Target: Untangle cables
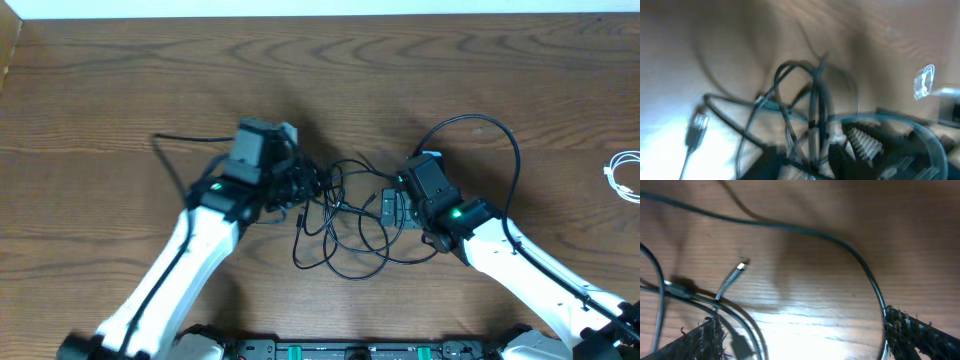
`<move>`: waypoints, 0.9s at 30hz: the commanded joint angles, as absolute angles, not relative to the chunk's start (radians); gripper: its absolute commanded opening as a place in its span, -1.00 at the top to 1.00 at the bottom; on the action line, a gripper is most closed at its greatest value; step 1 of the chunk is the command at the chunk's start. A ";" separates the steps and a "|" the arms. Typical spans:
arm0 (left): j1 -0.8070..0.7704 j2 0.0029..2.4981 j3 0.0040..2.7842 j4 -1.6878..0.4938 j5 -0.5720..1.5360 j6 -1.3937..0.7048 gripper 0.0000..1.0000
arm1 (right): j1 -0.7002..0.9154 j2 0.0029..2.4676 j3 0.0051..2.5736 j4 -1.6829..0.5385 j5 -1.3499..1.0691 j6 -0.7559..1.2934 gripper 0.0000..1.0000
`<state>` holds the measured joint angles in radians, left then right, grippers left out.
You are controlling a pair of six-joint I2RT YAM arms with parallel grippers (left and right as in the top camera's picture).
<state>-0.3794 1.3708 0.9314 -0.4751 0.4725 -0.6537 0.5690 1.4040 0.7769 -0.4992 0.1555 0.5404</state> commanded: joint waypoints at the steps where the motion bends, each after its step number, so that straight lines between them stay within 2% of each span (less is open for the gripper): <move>1: -0.400 1.436 0.946 -0.482 0.455 -0.645 0.85 | 0.575 1.393 0.785 -0.520 0.189 0.534 -0.99; 8: -0.395 1.481 0.946 -0.485 0.334 -0.644 0.85 | 0.536 1.393 0.785 -0.580 0.194 0.554 -0.99; 16: -0.381 1.423 0.946 -0.485 0.237 -0.640 0.85 | 0.323 1.389 0.786 -0.725 0.224 0.579 -0.99; 19: -0.381 1.424 0.946 -0.507 0.237 -0.640 0.81 | 0.276 1.365 0.786 -0.706 0.154 0.574 -0.98; 21: -0.381 1.424 0.946 -0.529 0.229 -0.641 0.70 | 0.267 1.334 0.789 -0.673 0.030 0.524 -0.98; 23: -0.381 1.424 0.946 -0.547 0.202 -0.641 0.67 | 0.271 1.291 0.790 -0.618 -0.156 0.449 -0.86; 24: -0.381 1.424 0.946 -0.554 0.186 -0.641 0.52 | 0.275 1.272 0.790 -0.590 -0.251 0.417 -0.74; 27: -0.381 1.424 0.946 -0.564 0.126 -0.642 0.26 | 0.295 1.224 0.790 -0.501 -0.501 0.337 -0.41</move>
